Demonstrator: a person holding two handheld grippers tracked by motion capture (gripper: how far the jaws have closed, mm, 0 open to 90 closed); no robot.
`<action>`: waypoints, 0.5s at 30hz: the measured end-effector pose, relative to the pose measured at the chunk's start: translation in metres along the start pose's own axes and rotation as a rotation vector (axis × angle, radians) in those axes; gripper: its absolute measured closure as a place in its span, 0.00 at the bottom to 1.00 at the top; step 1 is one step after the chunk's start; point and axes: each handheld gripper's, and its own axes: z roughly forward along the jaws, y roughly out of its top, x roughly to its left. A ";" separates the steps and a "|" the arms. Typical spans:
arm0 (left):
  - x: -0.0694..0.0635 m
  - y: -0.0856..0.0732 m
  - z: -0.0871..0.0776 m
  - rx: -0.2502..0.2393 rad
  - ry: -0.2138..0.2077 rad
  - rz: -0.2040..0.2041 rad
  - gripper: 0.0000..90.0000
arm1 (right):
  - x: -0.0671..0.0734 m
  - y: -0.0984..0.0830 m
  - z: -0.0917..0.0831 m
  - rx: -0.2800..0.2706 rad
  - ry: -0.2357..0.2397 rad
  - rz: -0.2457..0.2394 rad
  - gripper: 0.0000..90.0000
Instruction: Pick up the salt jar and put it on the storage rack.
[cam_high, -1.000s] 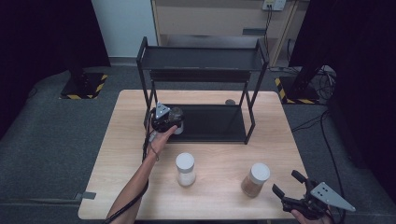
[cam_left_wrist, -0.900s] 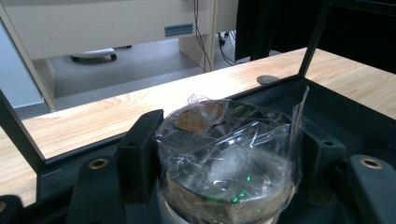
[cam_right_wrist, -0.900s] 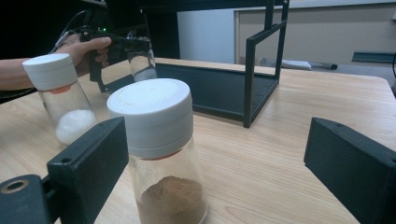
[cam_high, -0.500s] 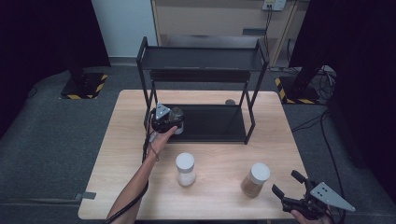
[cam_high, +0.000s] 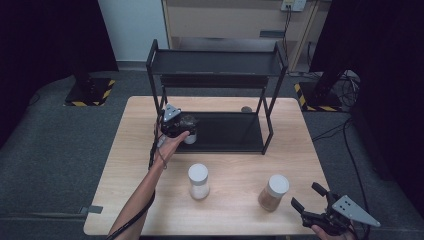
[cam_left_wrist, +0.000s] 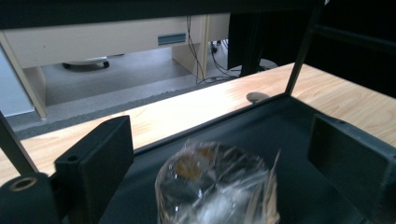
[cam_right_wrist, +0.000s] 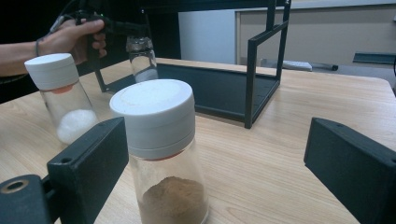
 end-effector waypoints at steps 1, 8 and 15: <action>0.000 0.003 -0.001 -0.006 -0.005 0.001 0.05 | 0.000 0.000 0.000 0.000 0.000 -0.001 0.08; 0.000 0.021 -0.013 -0.017 -0.041 0.025 0.04 | 0.000 0.000 0.000 -0.001 0.000 -0.002 0.08; 0.000 0.039 -0.029 -0.031 -0.082 0.057 0.03 | 0.000 0.000 0.000 -0.001 0.002 -0.003 0.08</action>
